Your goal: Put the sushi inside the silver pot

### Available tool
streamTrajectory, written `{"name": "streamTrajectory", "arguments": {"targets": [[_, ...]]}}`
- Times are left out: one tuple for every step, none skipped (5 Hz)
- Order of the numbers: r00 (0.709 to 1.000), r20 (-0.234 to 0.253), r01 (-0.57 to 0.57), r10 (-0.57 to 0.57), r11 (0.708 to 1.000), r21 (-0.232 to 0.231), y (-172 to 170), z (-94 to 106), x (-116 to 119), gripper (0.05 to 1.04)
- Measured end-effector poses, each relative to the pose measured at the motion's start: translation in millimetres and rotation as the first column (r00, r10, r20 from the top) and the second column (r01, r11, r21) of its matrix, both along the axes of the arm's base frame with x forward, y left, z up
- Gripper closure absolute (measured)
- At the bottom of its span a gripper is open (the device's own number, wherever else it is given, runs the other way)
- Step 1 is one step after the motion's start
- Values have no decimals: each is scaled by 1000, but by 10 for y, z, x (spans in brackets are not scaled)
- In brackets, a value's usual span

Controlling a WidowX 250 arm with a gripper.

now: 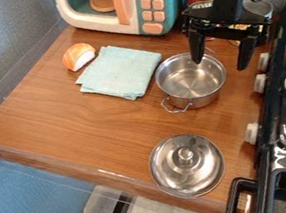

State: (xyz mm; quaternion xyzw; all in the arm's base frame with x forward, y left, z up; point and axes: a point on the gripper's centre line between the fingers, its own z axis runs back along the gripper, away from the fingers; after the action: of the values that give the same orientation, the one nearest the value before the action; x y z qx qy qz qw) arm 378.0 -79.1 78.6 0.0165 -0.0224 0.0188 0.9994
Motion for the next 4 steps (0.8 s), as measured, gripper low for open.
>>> {"name": "streamTrajectory", "arguments": {"targets": [[999, -44, 3, -3, 1000, 3, -4, -154, -35, 83], [998, -59, -5, 4, 1000, -24, 110, -155, -28, 83], [999, -15, -32, 32, 997, -64, 375, 3, 87, 83], [995, 57, -74, 77, 995, -61, 844, 231, 248, 83]]}}
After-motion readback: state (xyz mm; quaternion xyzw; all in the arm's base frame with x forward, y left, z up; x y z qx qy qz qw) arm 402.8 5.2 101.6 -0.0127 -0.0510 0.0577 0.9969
